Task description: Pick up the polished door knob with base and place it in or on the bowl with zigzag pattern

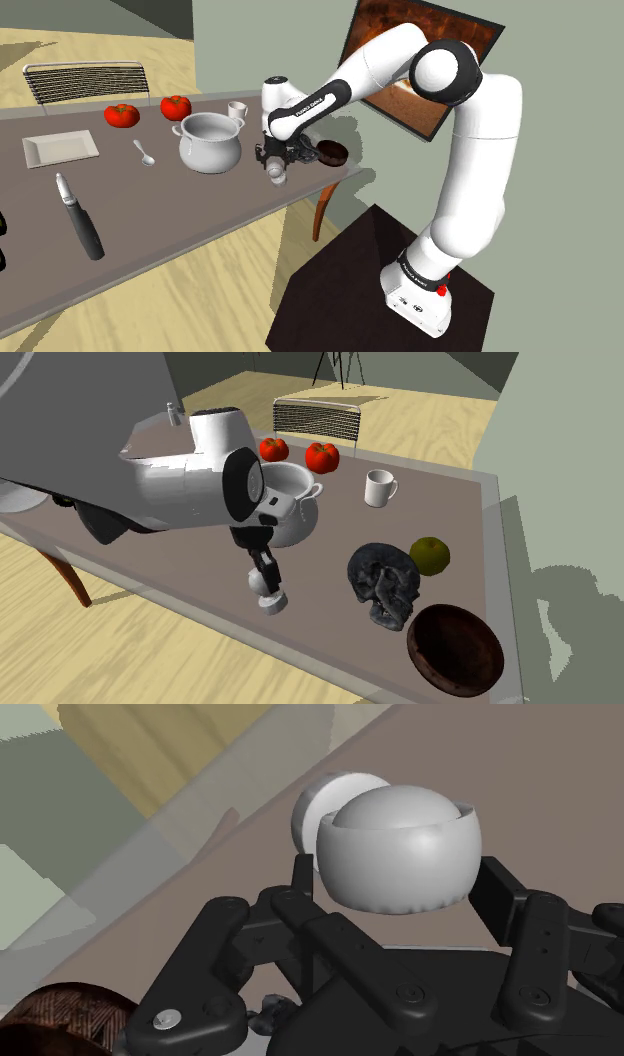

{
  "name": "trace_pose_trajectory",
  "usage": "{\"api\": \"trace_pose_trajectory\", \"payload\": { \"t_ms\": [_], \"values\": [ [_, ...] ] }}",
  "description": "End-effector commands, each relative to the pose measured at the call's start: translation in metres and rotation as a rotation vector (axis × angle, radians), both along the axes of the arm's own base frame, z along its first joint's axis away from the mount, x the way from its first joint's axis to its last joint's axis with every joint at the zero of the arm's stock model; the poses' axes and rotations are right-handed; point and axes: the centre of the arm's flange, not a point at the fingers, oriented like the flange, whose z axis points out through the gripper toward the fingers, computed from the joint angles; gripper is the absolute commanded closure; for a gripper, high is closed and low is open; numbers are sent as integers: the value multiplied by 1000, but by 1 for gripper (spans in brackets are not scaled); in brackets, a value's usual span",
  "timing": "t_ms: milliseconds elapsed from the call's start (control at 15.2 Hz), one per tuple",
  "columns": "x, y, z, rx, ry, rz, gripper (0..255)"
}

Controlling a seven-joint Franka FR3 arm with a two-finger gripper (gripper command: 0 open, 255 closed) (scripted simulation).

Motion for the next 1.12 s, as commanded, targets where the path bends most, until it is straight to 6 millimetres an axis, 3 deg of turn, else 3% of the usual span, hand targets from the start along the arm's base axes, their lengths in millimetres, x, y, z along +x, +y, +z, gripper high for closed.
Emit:
{"api": "trace_pose_trajectory", "payload": {
  "t_ms": [0,792,1056],
  "values": [
    [-1,1,11,0,0,0,255],
    [-1,1,71,0,0,0,255],
    [-1,-52,73,0,0,0,255]
  ]
}}
